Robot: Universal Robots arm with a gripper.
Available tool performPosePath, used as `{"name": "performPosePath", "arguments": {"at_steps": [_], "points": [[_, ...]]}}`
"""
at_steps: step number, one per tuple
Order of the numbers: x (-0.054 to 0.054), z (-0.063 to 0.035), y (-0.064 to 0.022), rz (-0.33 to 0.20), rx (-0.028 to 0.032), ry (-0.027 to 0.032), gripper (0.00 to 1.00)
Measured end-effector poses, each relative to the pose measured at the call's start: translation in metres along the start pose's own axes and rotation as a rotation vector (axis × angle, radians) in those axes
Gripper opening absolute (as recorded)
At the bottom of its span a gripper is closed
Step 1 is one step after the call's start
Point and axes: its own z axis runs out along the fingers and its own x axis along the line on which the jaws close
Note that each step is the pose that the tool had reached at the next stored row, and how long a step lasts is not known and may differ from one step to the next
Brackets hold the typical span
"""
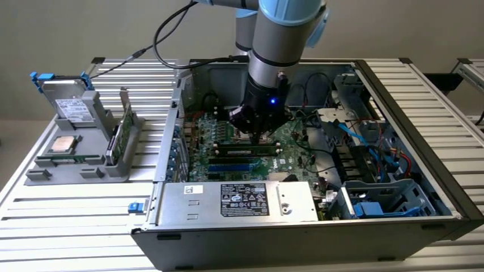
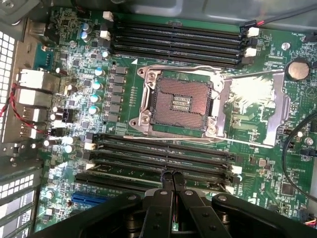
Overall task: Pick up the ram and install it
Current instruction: 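Press down the ram until it locks into place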
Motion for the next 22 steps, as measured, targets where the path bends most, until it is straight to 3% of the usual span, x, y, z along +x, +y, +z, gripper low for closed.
{"name": "performPosePath", "arguments": {"at_steps": [5, 14, 22], "points": [[0.0002, 0.0000, 0.0001, 0.025, 0.0022, -0.0018, 0.10], [0.0008, 0.0000, 0.0001, 0.066, 0.0145, -0.0040, 0.10], [0.0009, 0.0001, 0.0001, 0.070, 0.0139, -0.0045, 0.10]]}}
